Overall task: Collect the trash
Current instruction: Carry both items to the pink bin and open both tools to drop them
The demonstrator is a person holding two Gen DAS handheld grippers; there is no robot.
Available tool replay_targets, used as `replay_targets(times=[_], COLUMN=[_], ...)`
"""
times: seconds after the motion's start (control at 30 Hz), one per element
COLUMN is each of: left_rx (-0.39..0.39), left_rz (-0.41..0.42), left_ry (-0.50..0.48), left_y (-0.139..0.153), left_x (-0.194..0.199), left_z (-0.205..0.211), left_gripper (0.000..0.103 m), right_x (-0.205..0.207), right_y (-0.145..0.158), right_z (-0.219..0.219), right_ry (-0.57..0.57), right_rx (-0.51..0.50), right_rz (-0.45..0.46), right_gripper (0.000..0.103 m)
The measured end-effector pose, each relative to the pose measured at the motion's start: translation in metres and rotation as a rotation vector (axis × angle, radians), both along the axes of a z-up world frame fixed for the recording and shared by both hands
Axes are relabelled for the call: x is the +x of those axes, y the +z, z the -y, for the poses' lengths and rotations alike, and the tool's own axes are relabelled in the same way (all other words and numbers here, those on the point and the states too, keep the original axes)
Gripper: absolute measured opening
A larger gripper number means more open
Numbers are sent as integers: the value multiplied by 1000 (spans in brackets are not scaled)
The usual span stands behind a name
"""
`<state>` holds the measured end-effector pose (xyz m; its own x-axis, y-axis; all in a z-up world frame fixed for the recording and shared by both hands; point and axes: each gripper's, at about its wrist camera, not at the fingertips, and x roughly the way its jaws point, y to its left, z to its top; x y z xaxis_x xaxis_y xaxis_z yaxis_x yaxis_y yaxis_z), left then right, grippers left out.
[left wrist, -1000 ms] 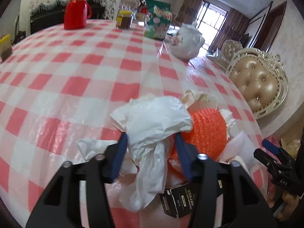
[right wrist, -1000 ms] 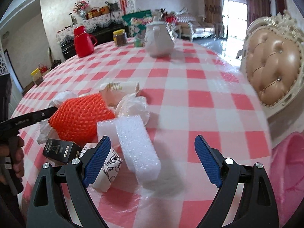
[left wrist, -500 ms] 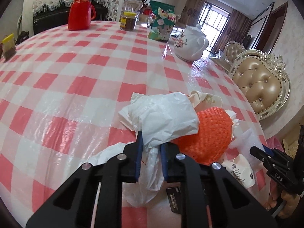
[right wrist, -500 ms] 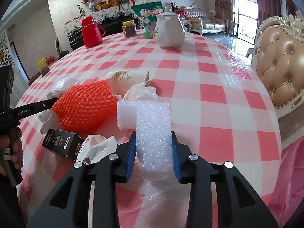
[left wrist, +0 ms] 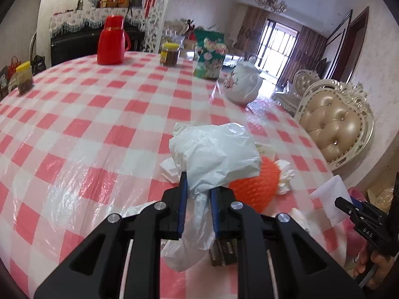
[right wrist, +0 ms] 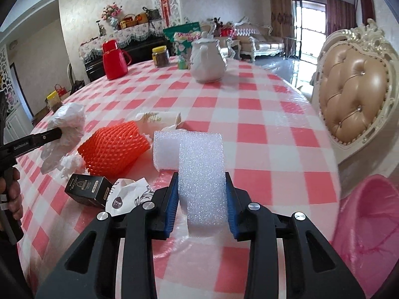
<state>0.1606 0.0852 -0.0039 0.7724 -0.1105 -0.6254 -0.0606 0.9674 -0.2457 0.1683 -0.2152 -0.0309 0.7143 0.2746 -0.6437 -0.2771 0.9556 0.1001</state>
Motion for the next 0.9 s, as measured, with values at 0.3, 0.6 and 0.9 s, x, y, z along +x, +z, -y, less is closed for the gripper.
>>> replay_targets(times=[0.3, 0.6, 0.9], left_rx=[20, -11, -6], left_rz=[78, 83, 77], left_ry=[-72, -273, -462], left_y=[36, 38, 35], left_x=[-24, -20, -14], left_z=[40, 131, 232], left_gripper=[16, 16, 16], right_x=[-28, -56, -73], right_y=[16, 23, 19], right_z=[41, 103, 169], right_ry=[-71, -203, -353], right_rx=[6, -10, -25], right_rz=[49, 78, 80], right_gripper=[34, 34, 34])
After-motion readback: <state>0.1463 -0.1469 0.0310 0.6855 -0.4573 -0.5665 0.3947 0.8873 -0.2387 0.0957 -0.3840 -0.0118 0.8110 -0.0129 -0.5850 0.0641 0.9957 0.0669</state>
